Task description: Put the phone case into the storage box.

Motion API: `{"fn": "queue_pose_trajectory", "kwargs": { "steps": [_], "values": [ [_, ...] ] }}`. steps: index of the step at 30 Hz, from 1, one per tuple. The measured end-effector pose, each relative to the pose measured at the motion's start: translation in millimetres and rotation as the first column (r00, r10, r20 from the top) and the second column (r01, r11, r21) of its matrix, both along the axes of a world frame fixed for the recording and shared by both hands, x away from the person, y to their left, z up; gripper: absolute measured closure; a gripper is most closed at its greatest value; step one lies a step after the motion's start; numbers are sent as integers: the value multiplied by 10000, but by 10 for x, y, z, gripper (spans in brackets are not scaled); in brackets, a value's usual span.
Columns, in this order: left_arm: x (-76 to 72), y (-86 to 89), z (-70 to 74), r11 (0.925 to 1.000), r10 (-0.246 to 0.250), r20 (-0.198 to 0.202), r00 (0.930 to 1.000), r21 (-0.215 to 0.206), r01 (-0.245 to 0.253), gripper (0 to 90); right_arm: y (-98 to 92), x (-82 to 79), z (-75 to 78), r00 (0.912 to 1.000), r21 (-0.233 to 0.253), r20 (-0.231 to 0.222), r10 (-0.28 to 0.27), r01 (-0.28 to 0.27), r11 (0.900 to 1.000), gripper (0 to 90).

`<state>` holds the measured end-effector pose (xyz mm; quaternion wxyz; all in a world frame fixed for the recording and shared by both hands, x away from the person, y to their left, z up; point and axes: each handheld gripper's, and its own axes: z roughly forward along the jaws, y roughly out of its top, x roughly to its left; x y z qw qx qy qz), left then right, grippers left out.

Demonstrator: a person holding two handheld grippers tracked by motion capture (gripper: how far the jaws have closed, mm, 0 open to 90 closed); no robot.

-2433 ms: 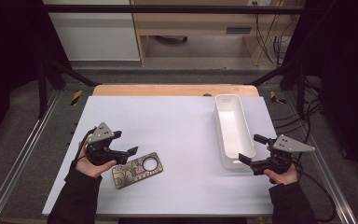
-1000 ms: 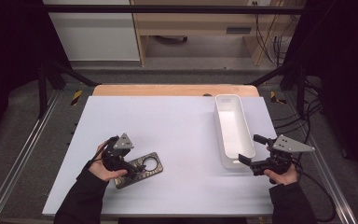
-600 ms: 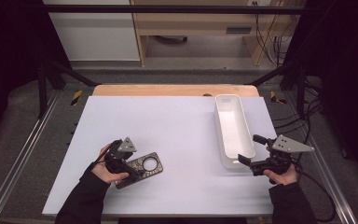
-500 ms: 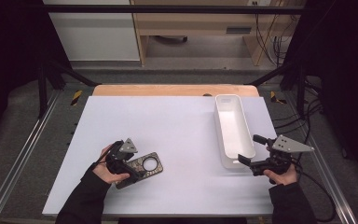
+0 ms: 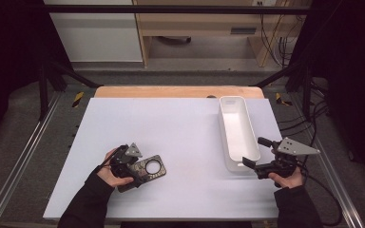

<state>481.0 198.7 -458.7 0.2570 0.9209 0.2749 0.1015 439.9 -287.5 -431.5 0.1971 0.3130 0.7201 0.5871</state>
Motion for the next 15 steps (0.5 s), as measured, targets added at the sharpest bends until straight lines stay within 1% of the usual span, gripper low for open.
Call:
{"fn": "queue_pose_trajectory", "kwargs": {
  "steps": [2, 12, 15],
  "values": [
    [3, -6, -14, 9999, -26, -39, 10000, 114, 27, 0, 0, 0, 0, 10000, 0, 9, 15, -15, 10000, 3],
    [10, -29, -53, 9993, -154, -256, 9996, 335, 162, 0, -1, 0, 1, 10000, 0, -9, 4, -4, 10000, 3],
    [12, -35, -61, 9986, -260, -300, 9992, 448, 274, 1, -3, 0, 2, 10000, 10, -4, 22, -22, 10000, 3]
  ]
}}
